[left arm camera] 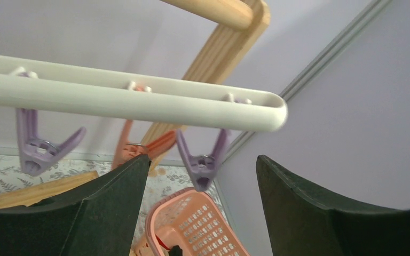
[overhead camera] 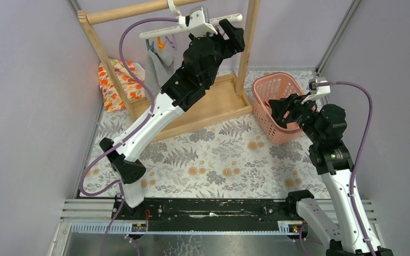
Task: Clip the socks to the hanger
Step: Open the clamp at the hanger.
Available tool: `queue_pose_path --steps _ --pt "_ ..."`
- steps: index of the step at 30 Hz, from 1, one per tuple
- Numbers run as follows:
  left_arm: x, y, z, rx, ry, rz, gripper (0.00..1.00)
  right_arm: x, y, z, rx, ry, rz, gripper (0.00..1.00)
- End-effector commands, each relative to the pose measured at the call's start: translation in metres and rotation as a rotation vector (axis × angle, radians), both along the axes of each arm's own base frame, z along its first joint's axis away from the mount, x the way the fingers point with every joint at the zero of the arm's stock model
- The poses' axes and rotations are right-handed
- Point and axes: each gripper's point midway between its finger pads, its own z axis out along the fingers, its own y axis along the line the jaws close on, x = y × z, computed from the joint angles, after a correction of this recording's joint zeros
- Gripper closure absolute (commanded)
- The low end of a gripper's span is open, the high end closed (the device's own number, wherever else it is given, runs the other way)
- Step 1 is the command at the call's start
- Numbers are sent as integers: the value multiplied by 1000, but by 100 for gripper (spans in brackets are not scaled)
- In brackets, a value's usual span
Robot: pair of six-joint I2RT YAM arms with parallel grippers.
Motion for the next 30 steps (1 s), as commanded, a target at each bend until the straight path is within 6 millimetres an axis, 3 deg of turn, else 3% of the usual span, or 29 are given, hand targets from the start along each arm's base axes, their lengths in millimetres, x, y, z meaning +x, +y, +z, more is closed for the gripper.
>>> queue_pose_path --steps 1,15,26,30 --pt "14 11 10 -34 -31 35 20 0 -3 7 -7 -36 -17 42" --pt "15 5 22 -85 -49 -20 24 4 1 -3 6 -13 -2 42" --pt "2 15 32 -97 -69 -26 62 10 8 -16 33 10 22 43" --pt "0 15 33 -92 -74 -36 86 11 10 -19 41 16 33 43"
